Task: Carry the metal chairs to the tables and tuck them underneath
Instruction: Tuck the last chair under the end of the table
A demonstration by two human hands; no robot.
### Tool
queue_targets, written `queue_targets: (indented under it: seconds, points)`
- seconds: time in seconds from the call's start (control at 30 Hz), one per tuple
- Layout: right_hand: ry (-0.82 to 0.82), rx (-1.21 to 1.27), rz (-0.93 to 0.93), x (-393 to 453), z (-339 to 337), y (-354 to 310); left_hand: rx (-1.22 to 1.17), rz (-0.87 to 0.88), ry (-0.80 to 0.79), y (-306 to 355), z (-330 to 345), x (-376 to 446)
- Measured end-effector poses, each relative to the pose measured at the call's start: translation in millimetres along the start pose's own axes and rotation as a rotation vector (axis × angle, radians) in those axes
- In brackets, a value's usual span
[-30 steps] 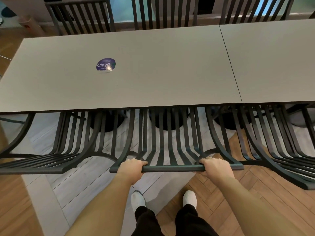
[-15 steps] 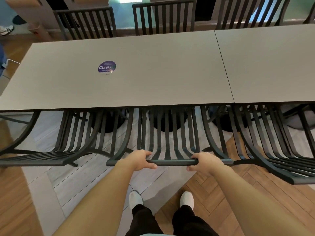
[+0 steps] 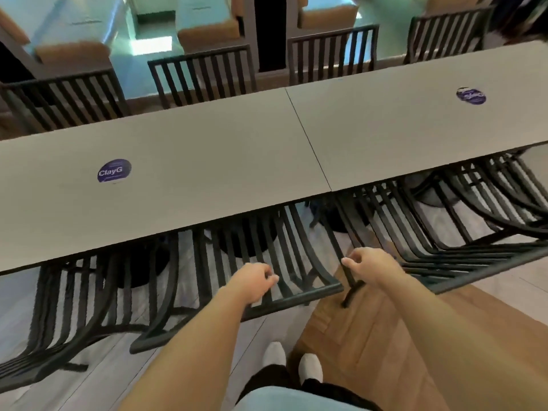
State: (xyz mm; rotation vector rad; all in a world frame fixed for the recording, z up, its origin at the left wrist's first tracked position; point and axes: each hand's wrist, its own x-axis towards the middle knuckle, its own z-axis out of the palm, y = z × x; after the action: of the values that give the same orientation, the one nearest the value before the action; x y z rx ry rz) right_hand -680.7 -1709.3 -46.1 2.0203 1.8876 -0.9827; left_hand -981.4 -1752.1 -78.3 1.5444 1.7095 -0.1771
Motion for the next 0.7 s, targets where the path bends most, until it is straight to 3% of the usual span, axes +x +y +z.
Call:
queue_targets:
  seconds: [0.23, 0.43, 0.7]
  points:
    - [0.094, 0.037, 0.088, -5.8, -22.6, 61.7, 0.169, 0.167, -0.065, 81.5, -0.8, 38.9]
    - [0.122, 0.031, 0.086, 15.6, -57.6, 141.5, 0.200, 0.244, 0.015, 172.1, 19.9, 71.4]
    - [0.063, 0.001, -0.039, 51.7, -121.2, 287.8, 0.060, 0.137, 0.110, 322.9, 102.2, 82.2]
